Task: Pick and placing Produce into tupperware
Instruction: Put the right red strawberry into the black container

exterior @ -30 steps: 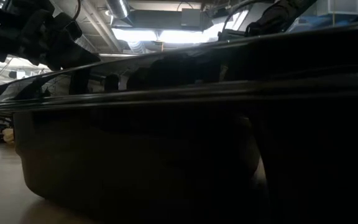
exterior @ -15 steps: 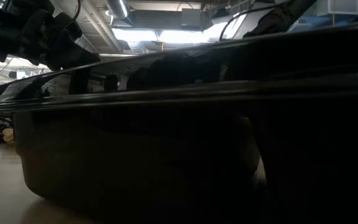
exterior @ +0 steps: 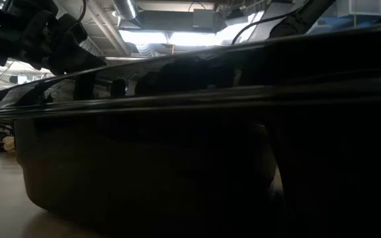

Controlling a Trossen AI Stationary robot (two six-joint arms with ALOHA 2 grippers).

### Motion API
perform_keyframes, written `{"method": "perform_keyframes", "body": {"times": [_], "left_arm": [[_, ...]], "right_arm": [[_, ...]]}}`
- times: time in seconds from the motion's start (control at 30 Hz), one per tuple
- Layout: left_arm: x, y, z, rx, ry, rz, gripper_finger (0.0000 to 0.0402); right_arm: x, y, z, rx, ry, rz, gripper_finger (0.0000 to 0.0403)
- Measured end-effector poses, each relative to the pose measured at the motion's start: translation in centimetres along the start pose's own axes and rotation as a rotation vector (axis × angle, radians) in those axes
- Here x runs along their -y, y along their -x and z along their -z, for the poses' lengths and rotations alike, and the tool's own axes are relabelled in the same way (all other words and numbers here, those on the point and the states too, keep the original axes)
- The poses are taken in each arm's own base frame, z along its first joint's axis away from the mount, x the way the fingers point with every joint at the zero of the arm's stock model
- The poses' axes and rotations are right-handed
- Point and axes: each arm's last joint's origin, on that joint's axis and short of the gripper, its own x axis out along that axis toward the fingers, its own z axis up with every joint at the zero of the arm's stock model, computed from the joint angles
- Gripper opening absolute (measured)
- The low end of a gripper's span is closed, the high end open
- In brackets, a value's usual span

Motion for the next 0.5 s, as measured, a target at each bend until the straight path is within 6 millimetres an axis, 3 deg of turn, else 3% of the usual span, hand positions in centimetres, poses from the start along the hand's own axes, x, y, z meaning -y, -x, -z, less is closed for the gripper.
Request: {"method": "perform_keyframes", "body": {"times": [0.5], "left_arm": [[-0.01,0.0,0.0,0.0,0.0,0.0,0.0178]], "right_arm": [[0.02,-0.03,0.01,-0.001,0.001,0.003,0.0151]]}}
